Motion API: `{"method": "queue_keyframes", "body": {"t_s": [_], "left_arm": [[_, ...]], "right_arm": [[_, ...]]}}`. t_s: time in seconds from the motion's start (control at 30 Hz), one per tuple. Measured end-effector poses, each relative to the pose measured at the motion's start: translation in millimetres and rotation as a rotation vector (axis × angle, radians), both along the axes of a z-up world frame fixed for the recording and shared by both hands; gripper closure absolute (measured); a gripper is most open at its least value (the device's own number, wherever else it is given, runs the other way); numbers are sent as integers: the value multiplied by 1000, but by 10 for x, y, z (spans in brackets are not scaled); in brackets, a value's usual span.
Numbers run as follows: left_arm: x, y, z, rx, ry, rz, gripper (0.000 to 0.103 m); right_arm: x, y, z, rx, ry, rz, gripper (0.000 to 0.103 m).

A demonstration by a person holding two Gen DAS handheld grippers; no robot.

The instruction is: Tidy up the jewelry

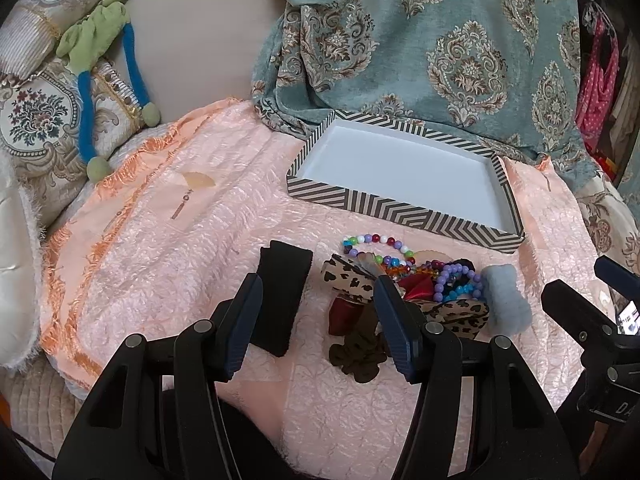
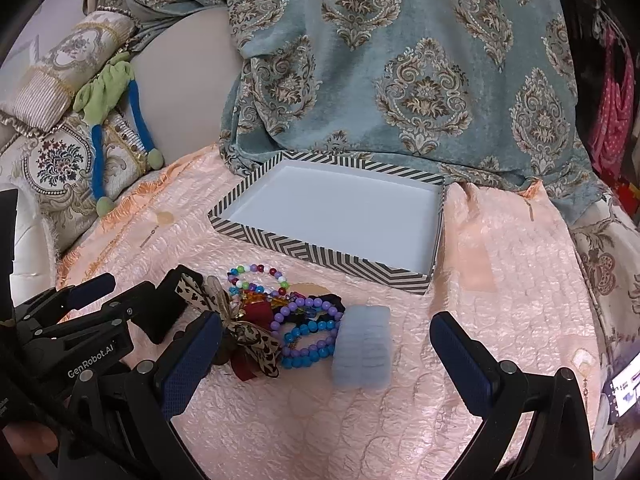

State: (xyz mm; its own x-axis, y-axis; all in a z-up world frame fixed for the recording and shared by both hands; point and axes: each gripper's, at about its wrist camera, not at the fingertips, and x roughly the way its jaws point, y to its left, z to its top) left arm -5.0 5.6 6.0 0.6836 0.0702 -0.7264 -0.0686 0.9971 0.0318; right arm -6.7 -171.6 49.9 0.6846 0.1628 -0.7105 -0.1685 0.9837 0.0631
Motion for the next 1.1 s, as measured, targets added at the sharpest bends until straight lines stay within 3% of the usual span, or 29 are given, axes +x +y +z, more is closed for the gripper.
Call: {"method": "queue_keyframes", "body": {"t_s": [0.1, 0.23, 0.4, 0.67, 0.9, 1.1], "left_arm": [[-2, 0, 16, 10, -2, 3, 45], [4, 24, -2, -87, 3, 6, 45], [10, 25, -8, -111, 20, 6, 45], [7, 15, -20, -105, 33, 12, 45], [6, 15, -50, -92, -24, 15, 45], [12, 13, -73, -91, -26, 14, 45]], "right_arm": [[-2, 17, 3, -7, -1, -2, 0], [8, 0, -3, -10, 3, -6, 0], [9, -13, -8, -13, 3, -13, 0], [14, -25, -54, -11, 20, -16, 0], [31, -54, -83, 3, 31, -28, 0], [38, -63, -111, 4, 41, -34, 0]]}}
